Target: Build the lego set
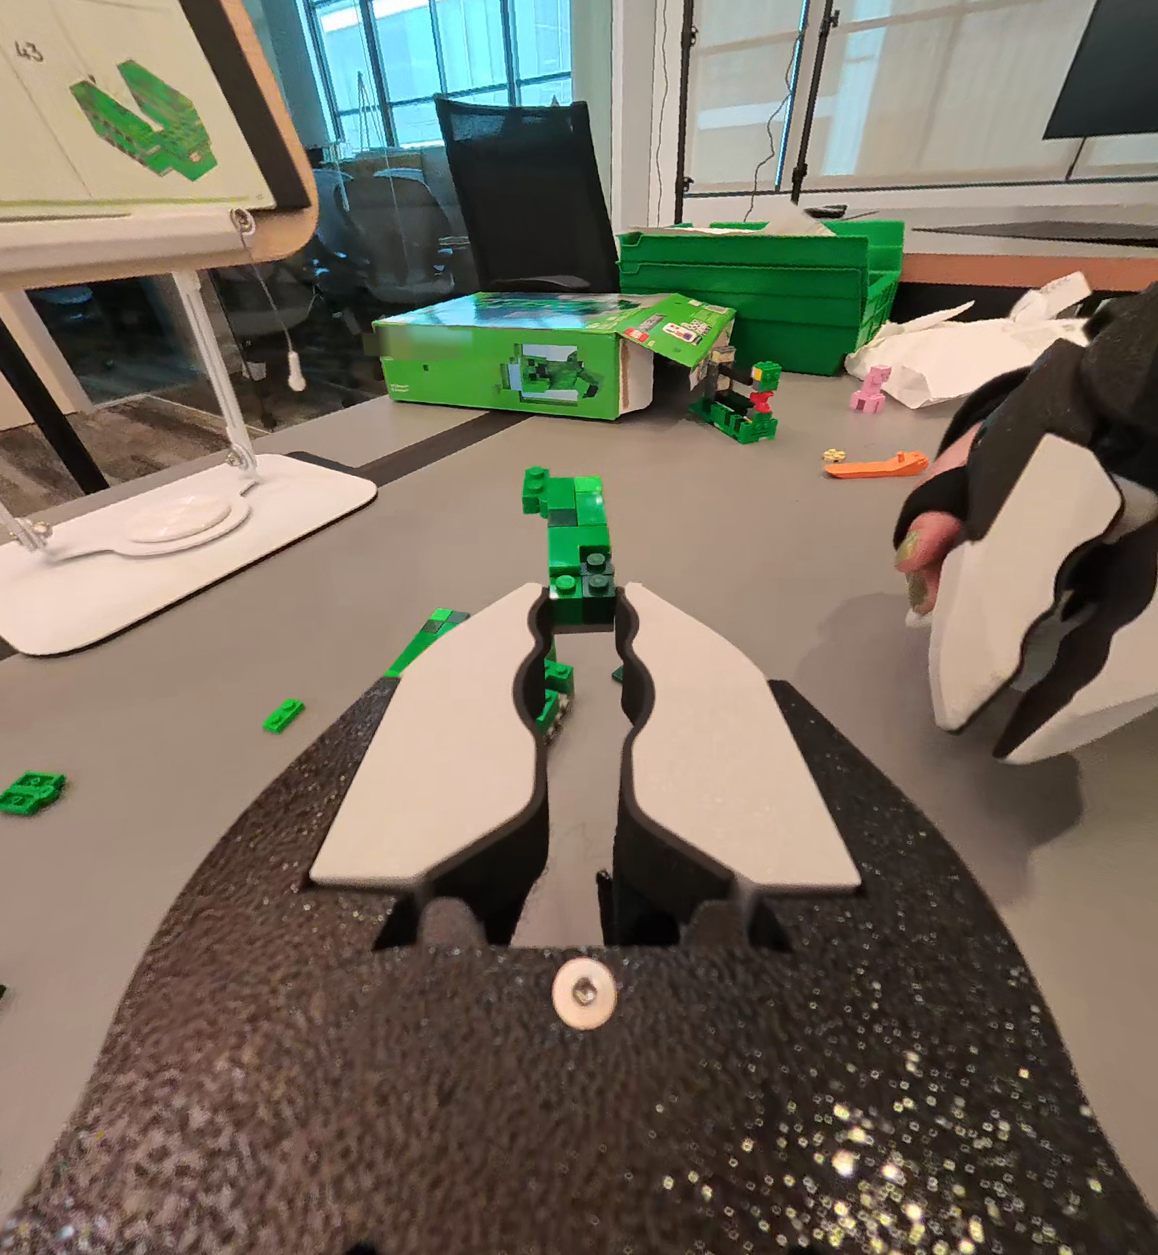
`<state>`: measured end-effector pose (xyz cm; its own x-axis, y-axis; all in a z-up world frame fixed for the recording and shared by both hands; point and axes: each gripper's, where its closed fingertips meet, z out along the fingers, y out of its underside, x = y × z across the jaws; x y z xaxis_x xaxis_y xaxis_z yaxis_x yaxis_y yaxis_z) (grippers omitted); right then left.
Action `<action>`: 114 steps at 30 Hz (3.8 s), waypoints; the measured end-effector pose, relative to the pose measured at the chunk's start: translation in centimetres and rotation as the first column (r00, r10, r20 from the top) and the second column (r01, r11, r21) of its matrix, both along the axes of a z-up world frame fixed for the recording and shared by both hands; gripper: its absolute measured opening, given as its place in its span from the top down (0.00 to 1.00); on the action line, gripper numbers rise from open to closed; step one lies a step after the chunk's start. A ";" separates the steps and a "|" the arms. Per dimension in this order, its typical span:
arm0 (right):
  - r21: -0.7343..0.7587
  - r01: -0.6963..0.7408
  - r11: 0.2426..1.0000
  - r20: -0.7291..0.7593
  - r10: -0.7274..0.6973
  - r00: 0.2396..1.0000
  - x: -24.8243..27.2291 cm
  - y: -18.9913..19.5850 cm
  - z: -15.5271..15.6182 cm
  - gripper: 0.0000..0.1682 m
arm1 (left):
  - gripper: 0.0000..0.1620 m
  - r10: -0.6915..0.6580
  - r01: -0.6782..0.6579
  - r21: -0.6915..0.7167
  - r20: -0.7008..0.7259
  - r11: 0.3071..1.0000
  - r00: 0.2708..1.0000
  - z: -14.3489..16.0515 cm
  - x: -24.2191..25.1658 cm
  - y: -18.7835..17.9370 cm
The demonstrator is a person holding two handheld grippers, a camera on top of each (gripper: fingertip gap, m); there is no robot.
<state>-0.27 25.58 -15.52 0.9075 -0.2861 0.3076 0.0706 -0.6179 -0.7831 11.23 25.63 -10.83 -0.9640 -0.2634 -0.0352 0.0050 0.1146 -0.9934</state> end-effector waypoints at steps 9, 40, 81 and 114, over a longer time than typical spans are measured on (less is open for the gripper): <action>-0.042 -0.168 0.985 -0.064 0.165 0.984 0.7 2.1 -1.4 0.94 | 0.89 0.015 -0.015 0.013 0.013 1.000 1.000 -0.4 0.3 0.0; -0.118 -0.246 0.962 -0.251 0.211 0.945 1.5 3.3 -3.8 0.96 | 0.89 0.002 -0.003 0.061 0.006 0.998 1.000 -1.2 0.1 -0.4; -0.173 0.398 0.901 -0.111 -0.420 0.901 9.9 -1.0 2.7 0.96 | 0.90 0.009 -0.005 0.213 -0.020 0.977 1.000 -3.4 -1.0 -1.8; -0.339 0.011 0.941 -0.105 -0.050 0.993 4.3 -1.6 2.7 0.95 | 0.89 -0.451 0.466 0.193 -0.116 0.864 0.885 -3.4 -7.1 -2.3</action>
